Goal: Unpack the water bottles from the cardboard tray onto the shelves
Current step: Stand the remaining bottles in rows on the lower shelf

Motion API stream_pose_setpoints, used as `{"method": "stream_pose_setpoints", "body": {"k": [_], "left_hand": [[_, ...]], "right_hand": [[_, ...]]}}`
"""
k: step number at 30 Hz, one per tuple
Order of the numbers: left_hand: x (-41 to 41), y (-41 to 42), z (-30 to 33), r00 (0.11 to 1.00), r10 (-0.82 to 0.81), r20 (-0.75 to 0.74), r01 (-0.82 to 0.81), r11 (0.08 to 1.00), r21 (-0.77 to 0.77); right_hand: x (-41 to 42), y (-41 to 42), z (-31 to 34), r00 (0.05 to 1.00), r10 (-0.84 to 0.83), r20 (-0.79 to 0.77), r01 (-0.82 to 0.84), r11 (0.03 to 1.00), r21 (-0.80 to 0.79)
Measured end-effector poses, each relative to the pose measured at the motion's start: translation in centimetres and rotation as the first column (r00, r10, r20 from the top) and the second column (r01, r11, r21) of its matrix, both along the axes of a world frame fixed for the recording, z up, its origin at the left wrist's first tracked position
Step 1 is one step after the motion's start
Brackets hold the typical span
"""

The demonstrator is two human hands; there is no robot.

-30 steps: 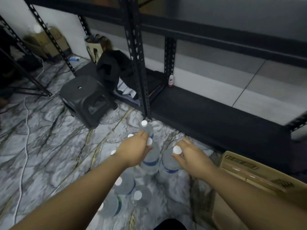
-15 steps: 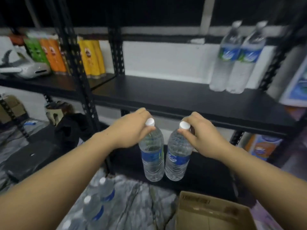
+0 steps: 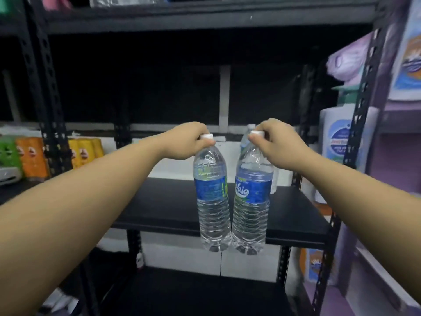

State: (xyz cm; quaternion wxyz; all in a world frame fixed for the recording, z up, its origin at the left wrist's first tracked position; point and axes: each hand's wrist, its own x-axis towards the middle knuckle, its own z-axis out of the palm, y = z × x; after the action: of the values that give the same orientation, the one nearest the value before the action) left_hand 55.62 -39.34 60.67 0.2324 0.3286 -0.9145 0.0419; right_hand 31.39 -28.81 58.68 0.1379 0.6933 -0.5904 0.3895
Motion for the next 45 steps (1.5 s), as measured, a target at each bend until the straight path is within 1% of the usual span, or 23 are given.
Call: {"method": "stream_pose_setpoints", "body": {"k": [4,6,11,15,18,20,22,24,27,30,32,35,36,40,43,45], "left_hand": [[-3.0,-1.9,2.3,1.000,0.000,-0.018,0.000,1.000,0.003],[-4.4,-2.9,2.5,1.000,0.000,-0.028,0.000,1.000,0.005],[-7.6,-6.1,0.8,0.998,0.040,-0.052,-0.038,0.999,0.025],[-9.7,-8.3,-0.5,0.993,0.044,-0.106,-0.041,0.999,0.030],[-11.1,-9.2,-0.7,0.993,0.041,-0.114,-0.036,0.998,0.043],[-11.4,-9.6,-1.0,0.986,0.057,-0.156,-0.045,0.996,0.075],[-11.1,-9.8,-1.6,0.974,0.057,-0.217,-0.041,0.996,0.080],[-10.9,-9.3,-2.8,0.955,0.045,-0.293,-0.016,0.995,0.099],[-11.1,-8.7,-5.9,0.921,0.045,-0.387,0.041,0.977,0.211],[-11.3,-8.2,-9.0,0.833,0.051,-0.550,0.145,0.941,0.307],[-11.3,-7.7,-10.8,0.792,0.057,-0.608,0.195,0.919,0.341],[-10.8,-7.0,-14.6,0.809,0.058,-0.585,0.240,0.875,0.419],[-10.5,-6.9,-16.0,0.815,0.061,-0.577,0.255,0.856,0.451],[-9.6,-7.6,-20.7,0.835,0.067,-0.546,0.282,0.800,0.530],[-9.7,-8.0,-22.0,0.824,0.097,-0.558,0.298,0.763,0.574],[-10.0,-8.2,-22.6,0.812,0.110,-0.574,0.303,0.760,0.575]], "right_hand": [[-1.9,-1.9,1.8,0.996,-0.066,0.058,0.066,0.998,0.000],[-2.7,-3.1,1.8,0.994,-0.091,0.057,0.091,0.996,-0.001],[-4.3,-6.4,-0.1,0.986,-0.149,0.068,0.147,0.989,0.034],[-5.6,-9.0,-1.3,0.971,-0.200,0.132,0.198,0.980,0.028],[-5.6,-10.0,-1.3,0.971,-0.225,0.086,0.223,0.974,0.025],[-5.6,-10.7,-1.5,0.967,-0.238,0.089,0.236,0.971,0.033],[-5.8,-11.1,-1.9,0.971,-0.212,0.107,0.212,0.977,0.016],[-6.2,-11.2,-2.6,0.974,-0.188,0.129,0.189,0.982,0.002],[-6.4,-10.8,-3.8,0.970,-0.186,0.156,0.186,0.982,0.013],[-6.2,-9.9,-6.2,0.959,-0.165,0.229,0.153,0.986,0.071],[-6.1,-9.2,-8.5,0.944,-0.114,0.310,0.088,0.991,0.097],[-6.4,-8.7,-12.7,0.883,-0.038,0.469,-0.007,0.996,0.094],[-6.4,-8.5,-14.3,0.864,-0.038,0.502,-0.019,0.994,0.108],[-5.8,-7.9,-19.8,0.845,-0.115,0.523,0.014,0.981,0.193],[-6.1,-8.4,-21.0,0.803,-0.105,0.587,0.004,0.985,0.171],[-6.5,-8.6,-21.1,0.769,-0.089,0.633,-0.023,0.986,0.168]]}}
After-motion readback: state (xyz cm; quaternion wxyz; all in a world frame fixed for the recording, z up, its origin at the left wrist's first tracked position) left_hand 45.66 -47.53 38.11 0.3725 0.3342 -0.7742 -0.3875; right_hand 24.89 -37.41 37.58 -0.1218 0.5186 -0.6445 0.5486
